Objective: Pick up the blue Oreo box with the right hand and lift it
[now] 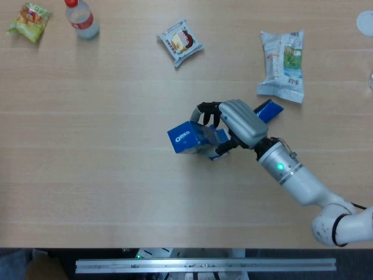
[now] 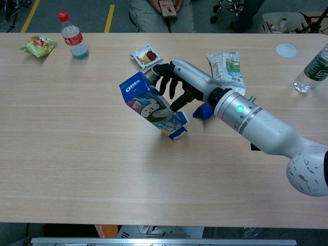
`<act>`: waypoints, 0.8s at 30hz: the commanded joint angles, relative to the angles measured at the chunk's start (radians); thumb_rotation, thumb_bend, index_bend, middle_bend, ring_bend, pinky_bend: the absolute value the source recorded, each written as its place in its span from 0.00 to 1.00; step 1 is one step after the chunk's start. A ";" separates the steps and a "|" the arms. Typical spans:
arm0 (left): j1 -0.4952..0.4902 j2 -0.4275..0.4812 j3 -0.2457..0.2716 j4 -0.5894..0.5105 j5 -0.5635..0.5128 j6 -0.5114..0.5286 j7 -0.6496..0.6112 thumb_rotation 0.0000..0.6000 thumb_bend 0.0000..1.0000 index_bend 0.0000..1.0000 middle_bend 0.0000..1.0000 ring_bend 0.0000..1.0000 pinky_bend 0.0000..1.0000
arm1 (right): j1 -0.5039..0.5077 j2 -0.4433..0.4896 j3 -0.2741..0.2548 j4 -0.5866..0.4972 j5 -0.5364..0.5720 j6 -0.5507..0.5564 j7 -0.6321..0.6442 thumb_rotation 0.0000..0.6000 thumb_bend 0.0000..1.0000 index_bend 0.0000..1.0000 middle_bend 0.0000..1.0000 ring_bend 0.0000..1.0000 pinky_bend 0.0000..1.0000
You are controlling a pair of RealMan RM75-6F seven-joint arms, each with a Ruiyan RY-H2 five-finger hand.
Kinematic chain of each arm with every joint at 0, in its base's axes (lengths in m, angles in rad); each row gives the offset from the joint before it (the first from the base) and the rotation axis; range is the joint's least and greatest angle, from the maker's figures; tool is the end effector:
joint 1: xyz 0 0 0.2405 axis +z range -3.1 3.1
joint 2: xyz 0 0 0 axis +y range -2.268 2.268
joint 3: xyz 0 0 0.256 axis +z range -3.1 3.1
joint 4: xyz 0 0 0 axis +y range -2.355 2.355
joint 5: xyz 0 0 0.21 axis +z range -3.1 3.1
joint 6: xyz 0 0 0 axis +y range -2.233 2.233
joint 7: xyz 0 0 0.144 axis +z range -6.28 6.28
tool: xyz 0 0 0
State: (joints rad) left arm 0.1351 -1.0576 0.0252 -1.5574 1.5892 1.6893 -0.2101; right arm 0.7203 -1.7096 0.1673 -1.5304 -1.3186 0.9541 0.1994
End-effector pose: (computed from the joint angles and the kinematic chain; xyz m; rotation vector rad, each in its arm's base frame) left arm -0.3352 0.0938 0.1949 -1.2414 -0.9688 -0.9419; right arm -0.0872 -0.2904 -0.0669 1.8574 -1.5504 1.3910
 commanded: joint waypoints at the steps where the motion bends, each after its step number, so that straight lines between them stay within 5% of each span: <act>1: 0.000 0.000 0.000 0.000 0.000 0.000 0.000 1.00 0.26 0.12 0.12 0.10 0.07 | -0.004 -0.005 0.001 0.007 -0.005 0.012 -0.008 1.00 0.03 0.49 0.46 0.46 0.56; 5: -0.002 -0.001 0.000 -0.002 0.001 -0.002 0.004 1.00 0.26 0.12 0.12 0.10 0.07 | -0.011 0.001 0.011 0.002 -0.012 0.028 -0.001 1.00 0.11 0.49 0.47 0.46 0.61; 24: -0.007 0.004 -0.004 -0.012 0.006 0.002 0.009 1.00 0.26 0.12 0.12 0.10 0.07 | -0.023 0.118 0.082 -0.140 -0.088 0.123 0.021 1.00 0.11 0.49 0.47 0.46 0.61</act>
State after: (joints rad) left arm 0.1286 -1.0534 0.0216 -1.5697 1.5950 1.6908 -0.2007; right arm 0.6952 -1.5990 0.2412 -1.6619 -1.4028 1.0704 0.2237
